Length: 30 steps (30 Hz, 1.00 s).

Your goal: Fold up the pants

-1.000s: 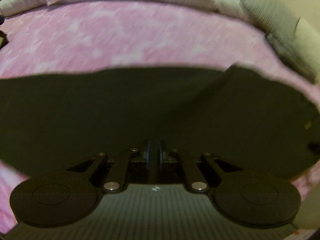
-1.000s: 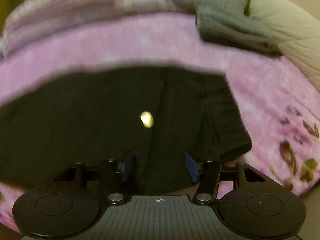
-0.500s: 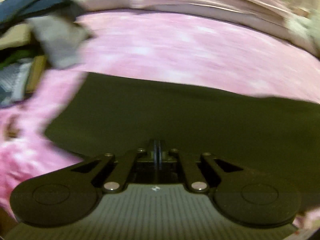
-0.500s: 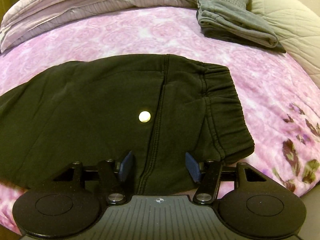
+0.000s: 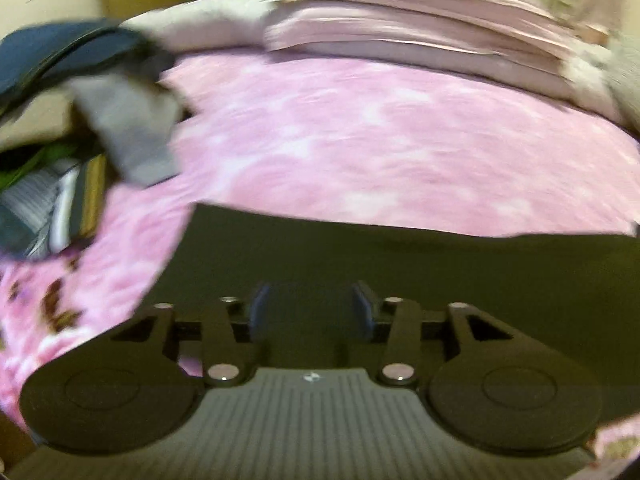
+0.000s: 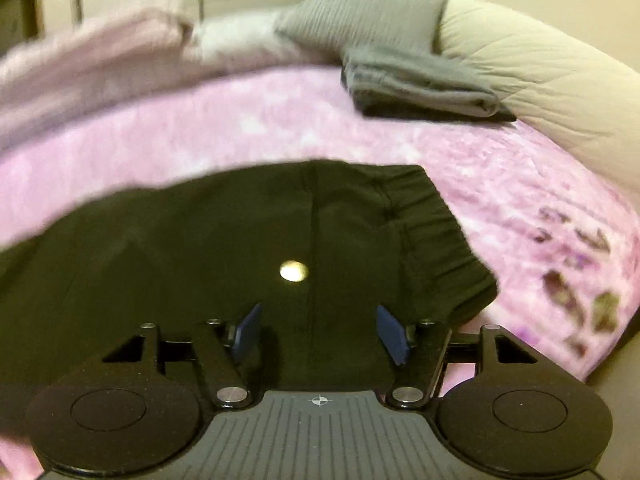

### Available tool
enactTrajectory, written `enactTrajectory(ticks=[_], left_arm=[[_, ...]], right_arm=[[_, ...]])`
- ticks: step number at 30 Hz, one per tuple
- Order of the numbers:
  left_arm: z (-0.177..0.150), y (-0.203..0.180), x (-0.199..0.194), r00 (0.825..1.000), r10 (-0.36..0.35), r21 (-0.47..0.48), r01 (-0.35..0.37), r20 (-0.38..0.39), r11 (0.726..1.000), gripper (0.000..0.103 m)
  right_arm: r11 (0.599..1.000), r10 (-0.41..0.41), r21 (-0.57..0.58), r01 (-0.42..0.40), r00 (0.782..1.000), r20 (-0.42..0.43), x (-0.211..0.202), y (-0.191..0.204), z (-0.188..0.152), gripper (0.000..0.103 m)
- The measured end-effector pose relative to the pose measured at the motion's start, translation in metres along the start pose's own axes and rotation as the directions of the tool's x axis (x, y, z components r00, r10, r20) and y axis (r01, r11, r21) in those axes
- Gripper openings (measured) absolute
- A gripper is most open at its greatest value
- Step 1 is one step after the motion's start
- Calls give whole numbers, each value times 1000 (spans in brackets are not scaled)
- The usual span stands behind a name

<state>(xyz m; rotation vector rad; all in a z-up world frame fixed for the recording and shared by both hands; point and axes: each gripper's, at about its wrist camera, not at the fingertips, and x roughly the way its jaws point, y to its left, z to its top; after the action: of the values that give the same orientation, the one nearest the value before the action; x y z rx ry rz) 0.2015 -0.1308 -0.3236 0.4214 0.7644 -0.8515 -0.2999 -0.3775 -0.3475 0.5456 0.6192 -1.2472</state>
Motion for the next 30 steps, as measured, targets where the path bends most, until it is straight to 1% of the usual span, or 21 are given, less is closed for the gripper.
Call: enactTrajectory(ticks=[2, 3, 5, 6, 8, 9, 10, 11, 12, 14, 17, 19, 22, 24, 27, 30], left_arm=[[-2, -17, 4, 999, -38, 92, 38, 0, 995, 43], [-5, -22, 7, 999, -47, 133, 46, 4, 990, 44], [-12, -29, 11, 999, -41, 183, 40, 1, 982, 49], [-17, -30, 12, 999, -43, 195, 43, -5, 980, 52], [-27, -27, 9, 997, -82, 212, 81, -2, 974, 53], [-32, -26, 3, 993, -122, 228, 119, -3, 966, 56], [-37, -23, -3, 987, -159, 241, 153, 6, 959, 61], [-42, -21, -9, 982, -189, 249, 179, 19, 952, 64], [-47, -18, -16, 978, -210, 257, 200, 11, 945, 67], [-50, -12, -31, 967, -252, 245, 250, -23, 937, 67], [-60, 1, -65, 946, -325, 245, 314, 6, 917, 74], [-68, 7, -84, 938, -347, 234, 333, 21, 913, 75], [-80, 16, -113, 935, -352, 240, 334, 38, 912, 76], [-86, 20, -129, 932, -360, 243, 339, 49, 909, 78], [-96, 24, -151, 936, -347, 242, 322, 68, 916, 83], [-104, 25, -168, 932, -355, 265, 325, 75, 908, 84]], right_arm=[[999, 31, 29, -31, 999, 15, -1, 9, -12, 66], [1000, 27, 13, -28, 999, 42, -4, 16, -18, 66], [999, 13, -43, -9, 996, 93, -18, 31, -28, 66], [999, 1, -50, 5, 994, 111, -27, 37, -32, 66], [1000, -13, -17, 16, 990, 144, -52, 49, -44, 67], [1000, -18, 13, 16, 989, 145, -68, 55, -53, 67], [999, -18, 40, 13, 991, 132, -84, 63, -62, 68], [998, -13, 58, 6, 992, 124, -99, 71, -70, 69], [997, -13, 76, 4, 993, 118, -115, 78, -79, 69], [995, -31, 102, 23, 996, 82, -149, 93, -92, 70], [995, -19, 97, 11, 996, 82, -189, 112, -102, 71], [997, -17, 73, 9, 993, 113, -213, 127, -109, 72], [999, -26, 50, 19, 990, 136, -241, 143, -117, 73], [999, -8, 36, 3, 988, 151, -255, 151, -123, 74], [1000, 3, 26, -7, 987, 160, -272, 159, -133, 74], [999, 24, 17, -28, 985, 172, -285, 164, -143, 74]])
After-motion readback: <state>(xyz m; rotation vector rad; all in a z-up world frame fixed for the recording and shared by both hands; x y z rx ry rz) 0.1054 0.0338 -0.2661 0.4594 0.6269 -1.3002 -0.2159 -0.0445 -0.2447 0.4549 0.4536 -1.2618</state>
